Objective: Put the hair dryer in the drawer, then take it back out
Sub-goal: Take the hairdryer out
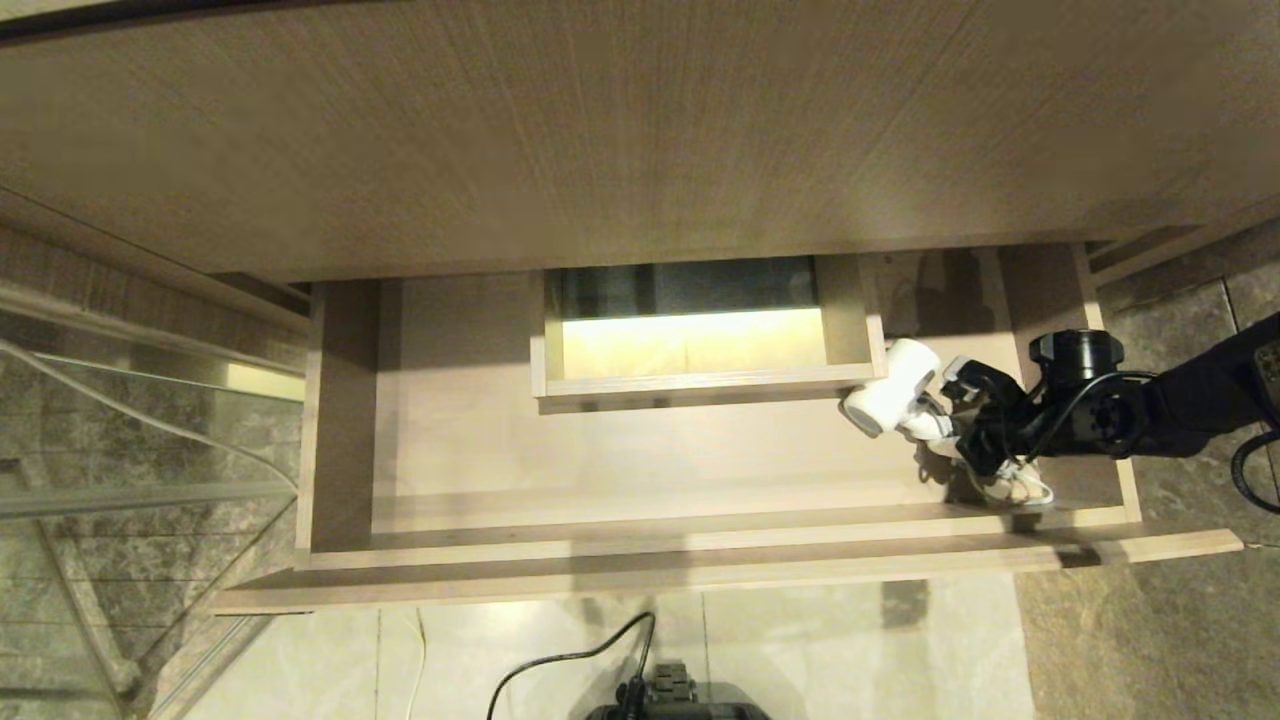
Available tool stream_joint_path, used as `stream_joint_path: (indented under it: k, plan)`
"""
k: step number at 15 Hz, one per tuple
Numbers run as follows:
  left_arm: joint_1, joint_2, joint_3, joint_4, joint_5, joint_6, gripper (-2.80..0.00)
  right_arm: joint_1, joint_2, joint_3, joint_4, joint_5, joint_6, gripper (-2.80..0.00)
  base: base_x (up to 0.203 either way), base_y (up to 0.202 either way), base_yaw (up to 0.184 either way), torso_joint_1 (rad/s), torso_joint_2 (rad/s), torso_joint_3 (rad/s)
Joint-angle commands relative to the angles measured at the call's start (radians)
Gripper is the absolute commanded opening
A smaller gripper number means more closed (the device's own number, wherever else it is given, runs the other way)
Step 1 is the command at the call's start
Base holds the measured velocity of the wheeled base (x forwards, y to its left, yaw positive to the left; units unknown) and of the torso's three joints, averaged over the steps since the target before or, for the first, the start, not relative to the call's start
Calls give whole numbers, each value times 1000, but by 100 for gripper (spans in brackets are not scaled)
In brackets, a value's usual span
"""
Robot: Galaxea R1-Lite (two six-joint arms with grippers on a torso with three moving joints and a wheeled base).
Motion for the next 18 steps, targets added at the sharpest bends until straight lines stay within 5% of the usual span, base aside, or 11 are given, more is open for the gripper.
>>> stream_joint_path:
  k: [1,18]
  plan:
    - [0,0,40,-2,0,0,0,-10,-19,0,-3,3,-6,-280,0,0,0,0,0,0]
    - [0,0,40,-2,0,0,0,-61,-94,15,10,4,-15,-280,0,0,0,0,0,0]
